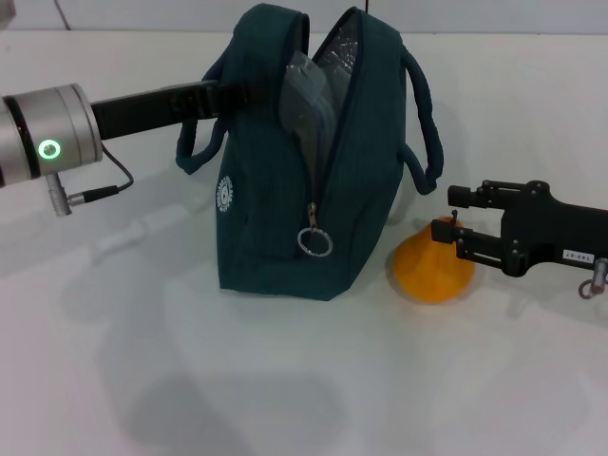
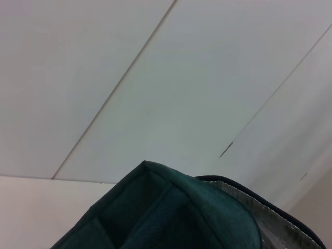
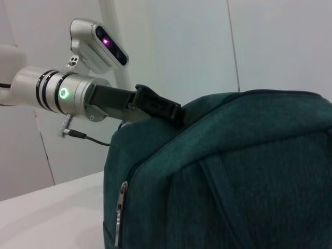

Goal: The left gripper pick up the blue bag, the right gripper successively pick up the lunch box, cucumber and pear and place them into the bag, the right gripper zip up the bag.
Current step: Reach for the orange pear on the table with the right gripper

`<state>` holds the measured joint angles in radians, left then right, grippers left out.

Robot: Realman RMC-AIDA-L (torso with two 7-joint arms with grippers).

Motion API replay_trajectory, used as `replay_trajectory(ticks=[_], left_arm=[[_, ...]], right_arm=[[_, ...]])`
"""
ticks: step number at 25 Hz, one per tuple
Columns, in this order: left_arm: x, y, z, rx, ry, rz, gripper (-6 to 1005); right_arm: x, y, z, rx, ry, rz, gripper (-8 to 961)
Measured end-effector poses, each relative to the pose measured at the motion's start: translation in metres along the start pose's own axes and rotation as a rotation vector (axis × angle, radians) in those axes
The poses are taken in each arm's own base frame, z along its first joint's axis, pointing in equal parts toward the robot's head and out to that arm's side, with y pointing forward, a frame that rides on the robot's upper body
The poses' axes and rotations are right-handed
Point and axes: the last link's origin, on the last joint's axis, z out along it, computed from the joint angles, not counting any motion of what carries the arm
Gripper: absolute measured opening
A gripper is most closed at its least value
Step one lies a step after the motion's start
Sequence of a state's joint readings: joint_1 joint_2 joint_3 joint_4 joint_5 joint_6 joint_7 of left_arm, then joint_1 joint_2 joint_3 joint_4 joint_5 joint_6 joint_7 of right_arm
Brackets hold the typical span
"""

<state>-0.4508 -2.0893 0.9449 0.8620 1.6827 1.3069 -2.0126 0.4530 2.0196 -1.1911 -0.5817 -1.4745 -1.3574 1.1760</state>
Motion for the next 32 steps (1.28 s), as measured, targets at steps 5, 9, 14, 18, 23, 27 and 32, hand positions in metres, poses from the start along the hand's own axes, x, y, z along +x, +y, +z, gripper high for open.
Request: replay_trajectory(ticks=[5,9,14,18,23,27,32], left_arm=[[0.0,0.0,0.0,0.001,0.001,0.001,38],[0.0,0.0,0.0,0.002,0.002,0.0,38],[0.001,-0.001,0.0,0.005,0.005,0.0,38],[0.001,-0.001,0.0,0.009,0.008,-0.001,38],[0.001,-0.002,-0.001,0.012,0.008,-0.002,38],[0.0,-0.002,-0.001,0.013,0.008,-0.002,38],[0.001,-0.002,-0.001,0.013,0.008,-0.002,38]], right_arm=[[0.002,-0.002,0.004,0.016,0.011,0.007,510],[0.004,-0.002,0.007,0.015,0.022,0.008,485],[0.005,0.0,0.012,-0.002,0.037,-0.024,454],[0.005,0.002,0.014,-0.003,0.036,-0.037,357],[0.004,0.001,0.011,0.007,0.019,-0.045,246],[0.003,0.001,0.008,0.011,0.009,-0.048,177],[0.001,0.001,0.006,0.012,-0.006,-0.045,84]])
